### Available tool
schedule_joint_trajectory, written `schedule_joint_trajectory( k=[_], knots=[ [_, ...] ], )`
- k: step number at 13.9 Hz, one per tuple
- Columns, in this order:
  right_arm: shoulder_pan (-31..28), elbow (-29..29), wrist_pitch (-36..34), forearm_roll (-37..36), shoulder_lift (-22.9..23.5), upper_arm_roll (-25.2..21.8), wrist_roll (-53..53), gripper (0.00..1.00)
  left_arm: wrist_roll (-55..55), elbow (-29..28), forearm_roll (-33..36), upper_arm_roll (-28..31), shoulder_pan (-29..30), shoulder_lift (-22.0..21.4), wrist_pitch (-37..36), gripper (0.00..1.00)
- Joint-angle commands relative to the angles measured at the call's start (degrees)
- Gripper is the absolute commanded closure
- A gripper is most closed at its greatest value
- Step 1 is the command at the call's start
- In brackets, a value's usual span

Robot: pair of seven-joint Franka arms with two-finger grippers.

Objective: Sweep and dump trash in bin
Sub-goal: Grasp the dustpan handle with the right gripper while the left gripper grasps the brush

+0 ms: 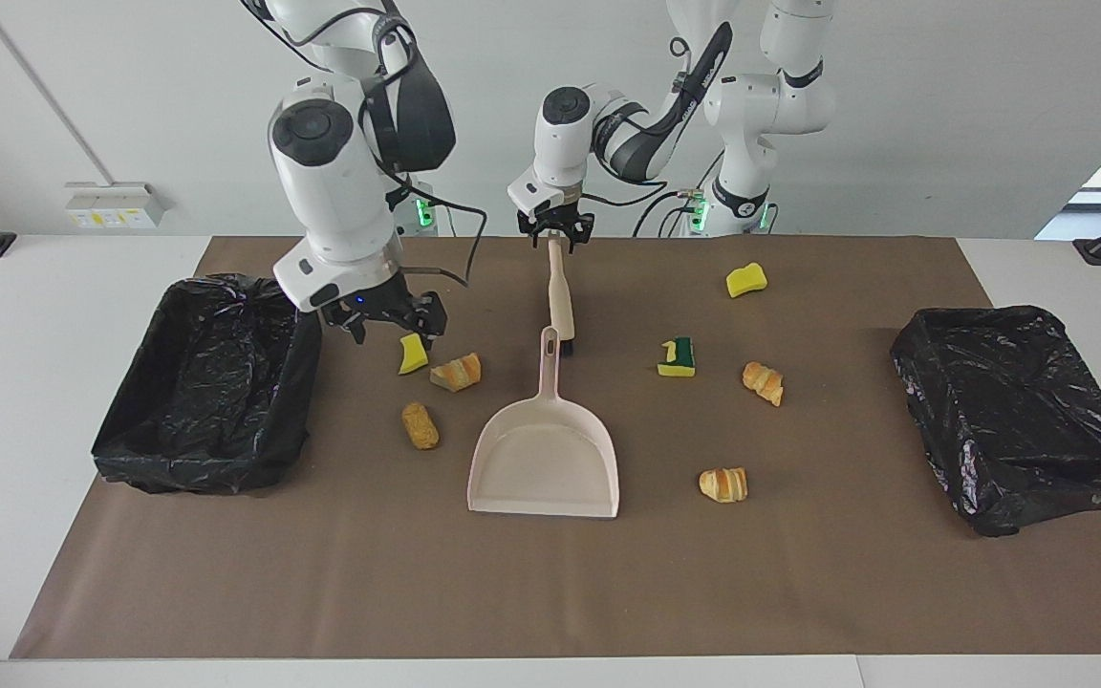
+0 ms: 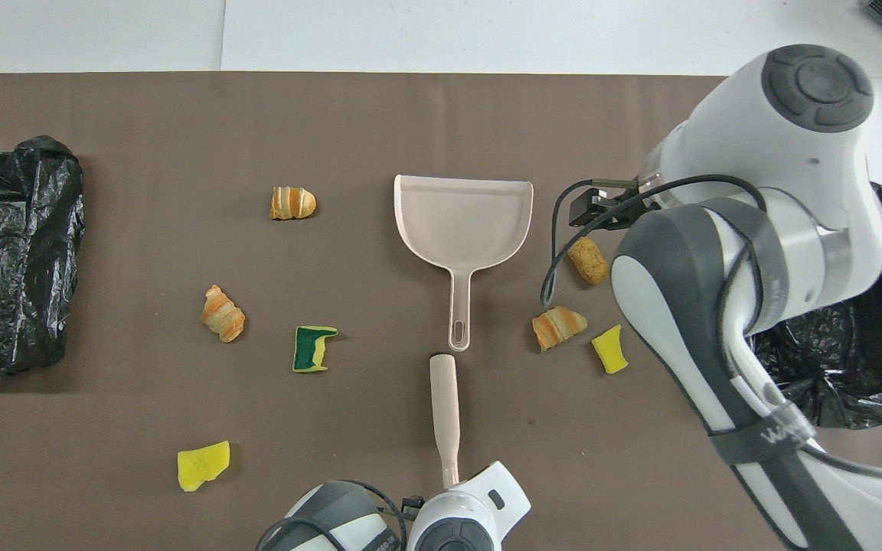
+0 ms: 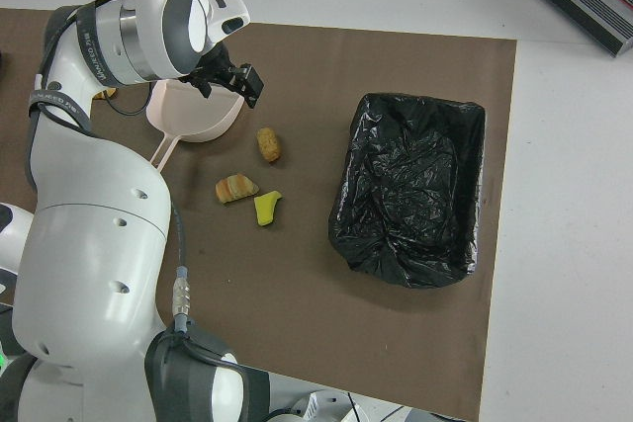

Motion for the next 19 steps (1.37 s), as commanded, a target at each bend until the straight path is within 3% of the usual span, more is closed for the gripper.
schedule_joint_trajectory(
  k=[1,3,7,9,13,15,19],
  knots=[
    [3.0,3.1,2.0,3.4,4.6,-0.1,4.5,0.0,0.2,0.3,1.0,0.8,-0.3,-1.3,-1.9,0.91],
    [5.2,3.2,4.2,4.1,6.8,0.1,9.6,0.0,0.2,2.5,4.0,1.1,0.5,-1.4,-5.7,1.0],
    [9.8,6.6,6.0,5.9,13.1,0.5,14.3,0.0,1.7,4.5,8.3,4.7,0.0,-6.7,-16.2,1.0],
    [10.9,5.9,9.3,5.6,14.0,0.5,14.3,0.0,10.9,4.3,8.5,9.0,-0.2,-12.9,-23.0,1.0],
    [11.8,4.6,9.5,5.6,14.0,0.5,13.4,0.0,39.5,2.7,8.4,24.2,-1.0,-24.3,-36.3,1.0],
    [12.1,2.9,9.6,5.8,13.6,0.5,12.0,0.0,47.6,-0.9,8.4,30.2,-1.2,-29.5,-40.5,1.0],
    [14.2,-3.4,9.1,5.9,9.9,0.8,11.8,0.0,45.2,-13.9,8.4,35.1,-0.2,-43.2,-42.0,1.0]
  ],
)
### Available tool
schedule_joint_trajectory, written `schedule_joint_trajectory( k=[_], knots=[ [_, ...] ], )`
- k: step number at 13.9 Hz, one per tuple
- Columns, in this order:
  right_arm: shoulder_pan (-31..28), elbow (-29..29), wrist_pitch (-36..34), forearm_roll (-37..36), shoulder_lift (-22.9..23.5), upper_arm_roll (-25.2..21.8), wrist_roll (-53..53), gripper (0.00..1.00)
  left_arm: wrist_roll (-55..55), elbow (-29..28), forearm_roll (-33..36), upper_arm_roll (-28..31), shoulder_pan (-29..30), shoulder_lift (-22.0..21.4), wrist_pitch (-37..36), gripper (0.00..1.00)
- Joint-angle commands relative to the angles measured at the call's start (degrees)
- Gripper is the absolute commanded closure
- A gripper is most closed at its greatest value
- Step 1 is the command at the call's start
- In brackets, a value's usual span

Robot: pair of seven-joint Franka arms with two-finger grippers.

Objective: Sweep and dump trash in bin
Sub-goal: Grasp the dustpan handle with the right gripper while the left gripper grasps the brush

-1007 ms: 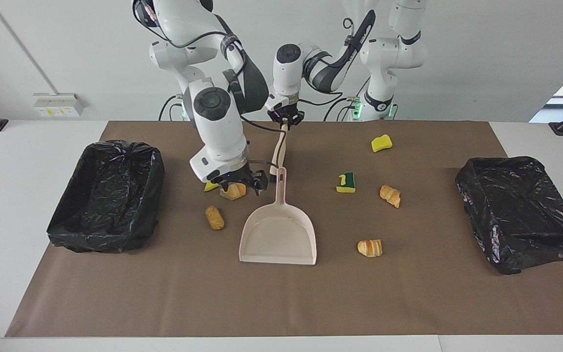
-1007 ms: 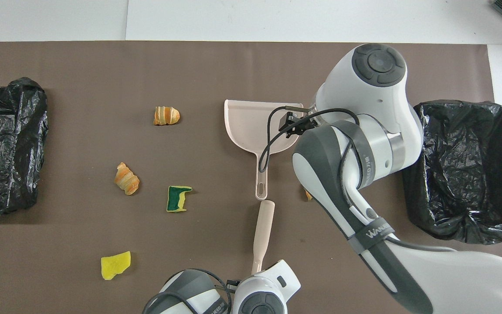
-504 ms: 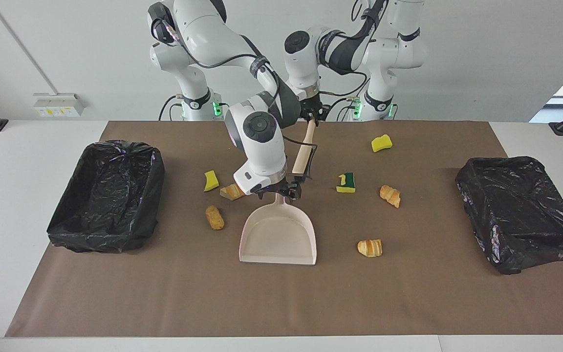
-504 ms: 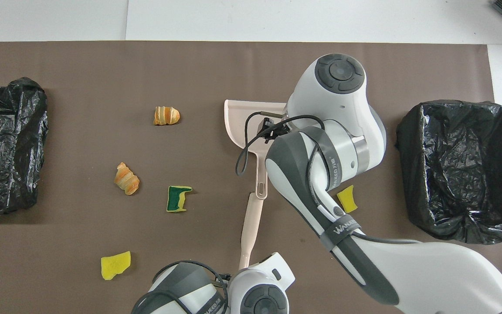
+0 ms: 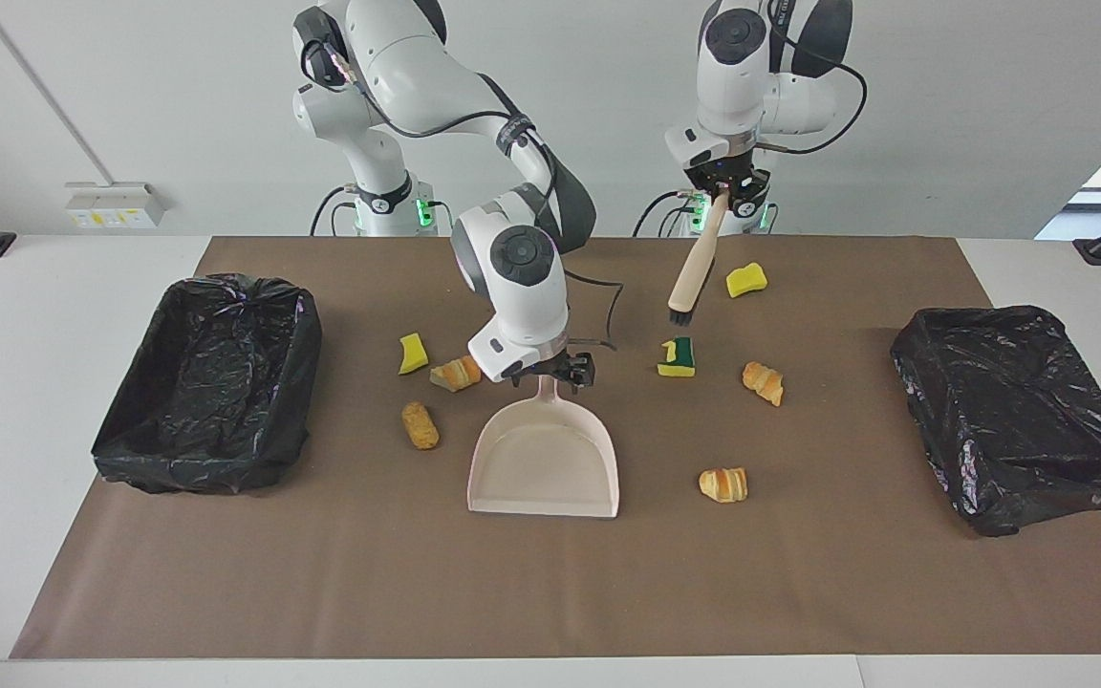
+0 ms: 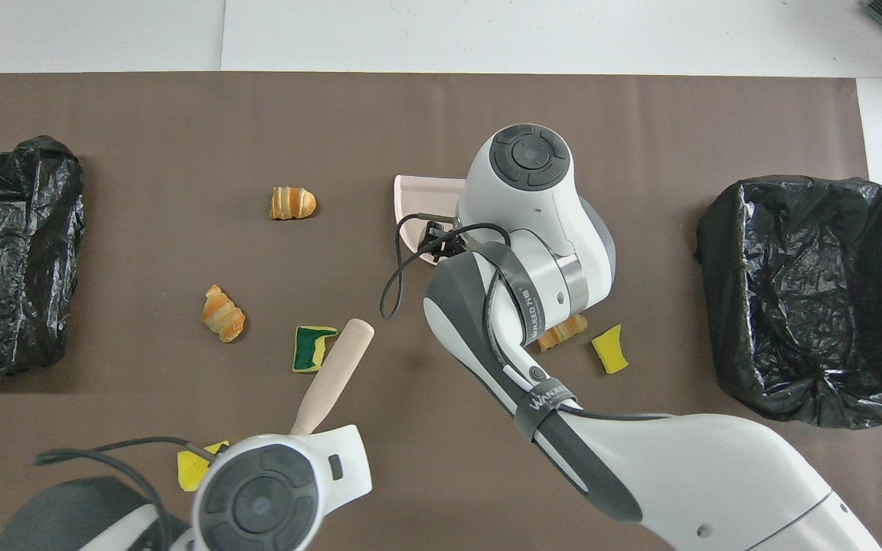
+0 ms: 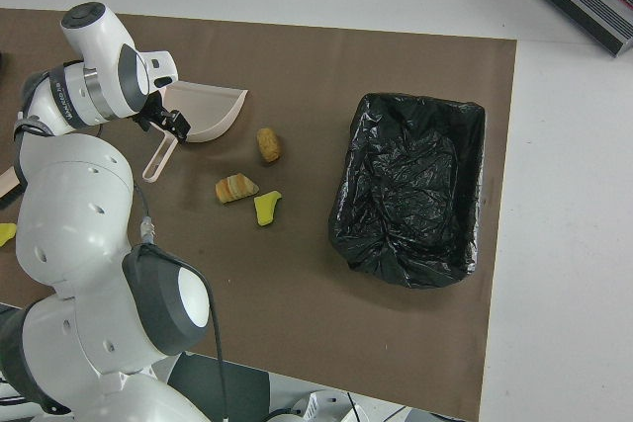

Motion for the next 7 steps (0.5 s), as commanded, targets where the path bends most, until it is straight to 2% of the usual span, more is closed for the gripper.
schedule_joint_trajectory(
  k=[1,3,4,7],
  knots=[
    [0.9,-6.1,0.4,1.2,-4.0,0.2,-1.5,0.0,-5.0,-9.6,-0.1,2.9,-0.2,-10.1,0.5,1.0],
    [1.3,-7.7,0.0,1.2,-5.1,0.2,-2.5,0.0,-13.8,-10.0,-0.1,5.7,0.0,-9.9,0.5,1.0],
    [1.3,-7.7,-0.2,1.2,-5.1,0.2,-3.1,0.04,-16.3,-10.5,-0.1,5.7,0.5,-9.9,0.4,1.0],
    [1.3,-8.1,-0.6,1.2,-5.4,0.2,-3.2,0.28,-30.6,-13.8,-0.1,5.3,0.8,-9.8,0.7,1.0]
  ],
)
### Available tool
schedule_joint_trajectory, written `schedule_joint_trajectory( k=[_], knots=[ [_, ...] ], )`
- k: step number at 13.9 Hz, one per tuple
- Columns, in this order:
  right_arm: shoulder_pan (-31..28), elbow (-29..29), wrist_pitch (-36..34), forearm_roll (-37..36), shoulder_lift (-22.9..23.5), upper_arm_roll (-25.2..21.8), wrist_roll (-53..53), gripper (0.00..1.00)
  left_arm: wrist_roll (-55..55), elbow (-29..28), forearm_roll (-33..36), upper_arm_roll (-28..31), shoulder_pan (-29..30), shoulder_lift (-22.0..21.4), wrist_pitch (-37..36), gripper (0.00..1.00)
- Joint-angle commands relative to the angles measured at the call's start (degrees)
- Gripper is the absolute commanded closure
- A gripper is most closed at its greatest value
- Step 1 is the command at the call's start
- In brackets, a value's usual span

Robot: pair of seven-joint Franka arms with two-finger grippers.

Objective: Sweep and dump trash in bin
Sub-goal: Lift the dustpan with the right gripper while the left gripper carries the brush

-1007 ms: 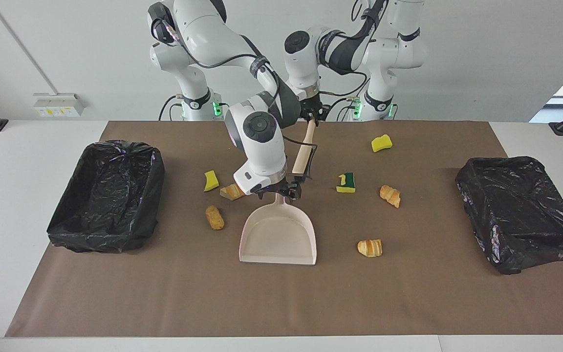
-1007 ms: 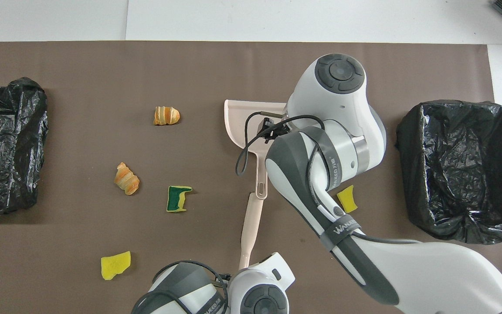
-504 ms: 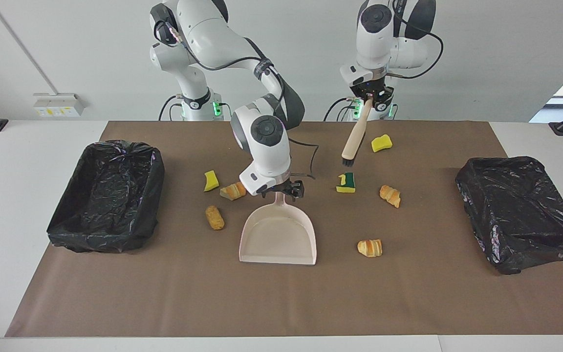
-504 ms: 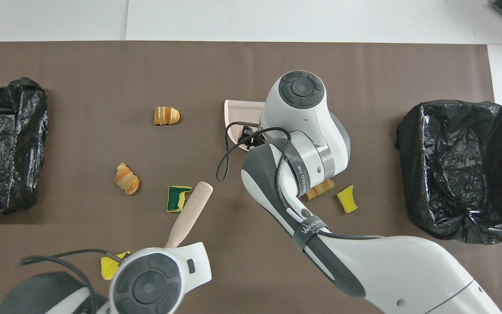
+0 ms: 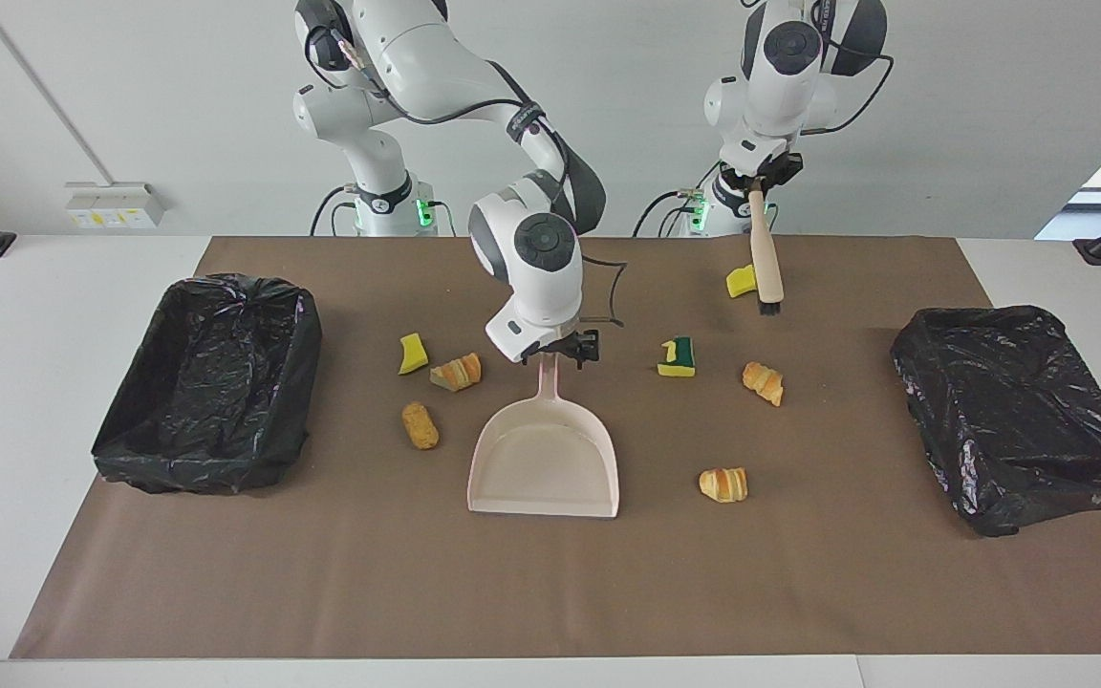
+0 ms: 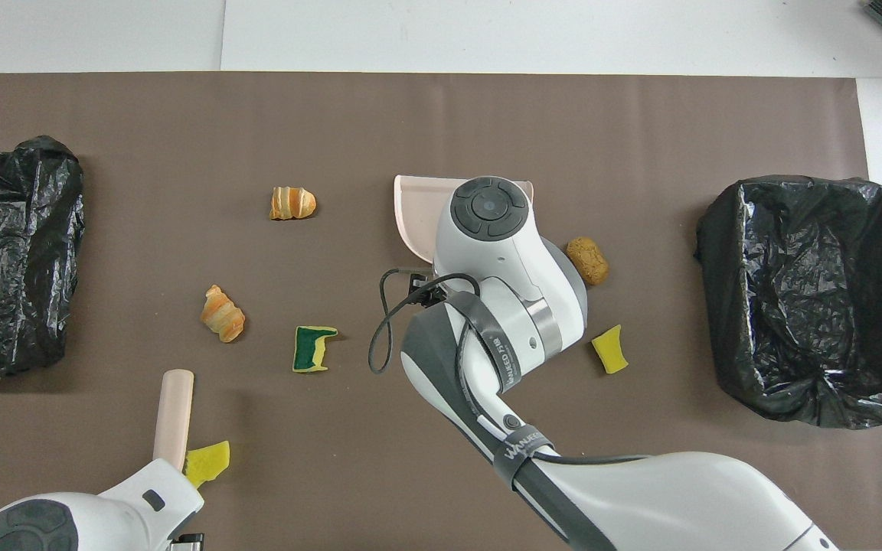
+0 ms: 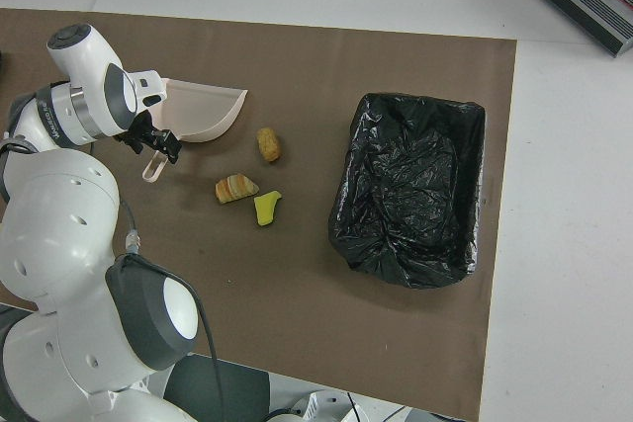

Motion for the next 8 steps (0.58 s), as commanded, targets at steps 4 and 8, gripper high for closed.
schedule_joint_trajectory(
  k=[4,8],
  knots=[
    [-0.5,-4.2,0.4,1.5,-2.7,0.1,-2.1,0.67,-18.3,-6.1,0.0,-0.6,0.1,-1.1,-1.2,1.0],
    [-1.5,-3.6,2.5,2.0,-2.8,0.0,-1.5,1.0,-30.7,-8.6,0.0,-1.1,-0.5,3.9,4.7,1.0]
  ],
)
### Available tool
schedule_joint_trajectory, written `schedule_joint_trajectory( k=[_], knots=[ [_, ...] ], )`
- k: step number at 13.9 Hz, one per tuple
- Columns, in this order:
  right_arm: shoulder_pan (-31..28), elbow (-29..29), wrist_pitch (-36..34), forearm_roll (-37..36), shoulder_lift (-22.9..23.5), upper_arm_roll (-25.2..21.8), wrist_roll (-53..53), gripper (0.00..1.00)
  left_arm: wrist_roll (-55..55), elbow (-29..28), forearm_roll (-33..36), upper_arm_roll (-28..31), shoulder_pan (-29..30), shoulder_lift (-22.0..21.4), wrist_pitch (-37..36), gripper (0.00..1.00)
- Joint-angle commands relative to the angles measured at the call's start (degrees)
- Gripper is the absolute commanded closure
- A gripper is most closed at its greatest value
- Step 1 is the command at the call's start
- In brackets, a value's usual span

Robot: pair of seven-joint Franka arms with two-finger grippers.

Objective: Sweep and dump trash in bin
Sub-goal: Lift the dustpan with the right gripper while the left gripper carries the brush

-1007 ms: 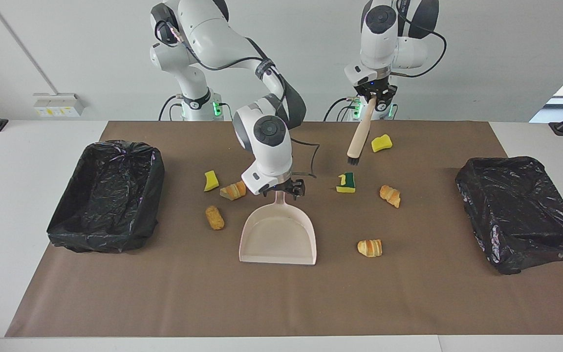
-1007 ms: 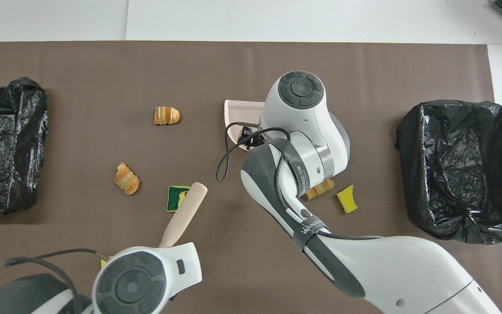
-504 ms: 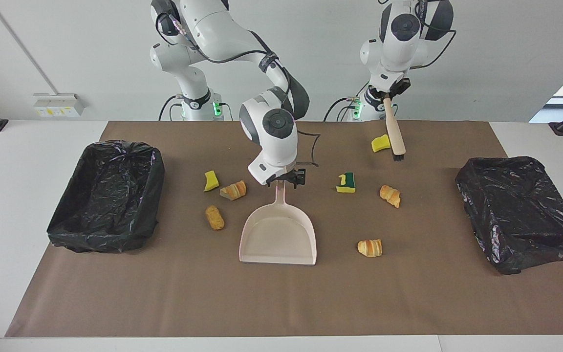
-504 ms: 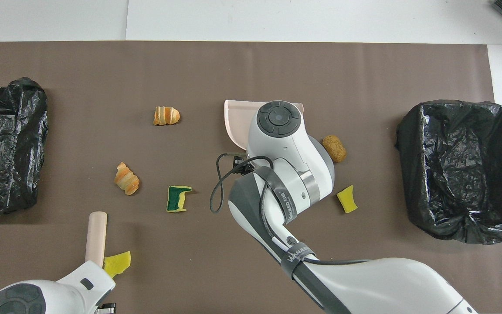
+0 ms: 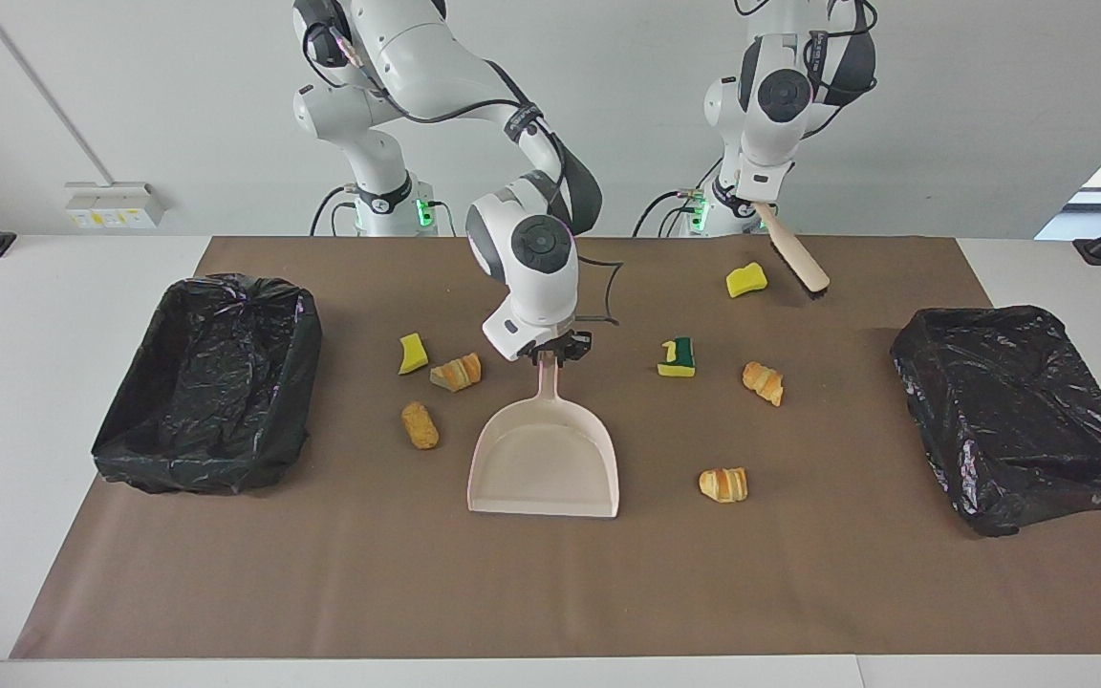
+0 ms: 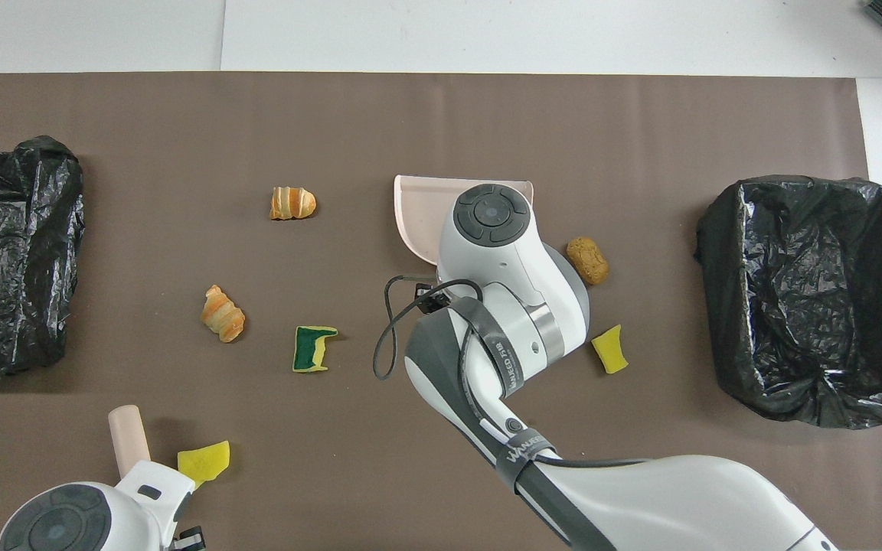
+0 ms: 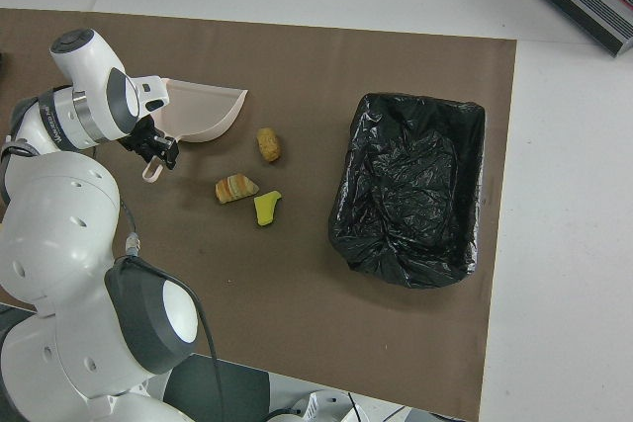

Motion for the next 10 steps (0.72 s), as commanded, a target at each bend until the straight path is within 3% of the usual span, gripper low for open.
schedule_joint_trajectory(
  k=[1,4,6,10],
  knots=[
    [-1.8,-1.2,1.8,1.6,-2.5,0.1,-2.1,1.0,-8.5,-0.5,-0.1,-0.5,-0.8,4.9,5.1,1.0],
    [-3.5,-1.4,0.6,2.3,-5.9,0.0,-13.0,1.0,-15.0,0.3,-3.9,-1.2,-1.7,11.2,13.8,1.0],
    [-5.1,-1.6,-1.9,2.1,-8.3,0.0,-16.2,1.0,-19.1,1.5,-6.7,-5.3,-1.7,16.6,19.7,1.0],
    [-7.7,-2.1,-12.4,-2.0,-12.3,-0.3,-33.4,1.0,-23.9,16.1,-7.3,-6.2,-0.9,30.8,20.7,1.0]
  ],
)
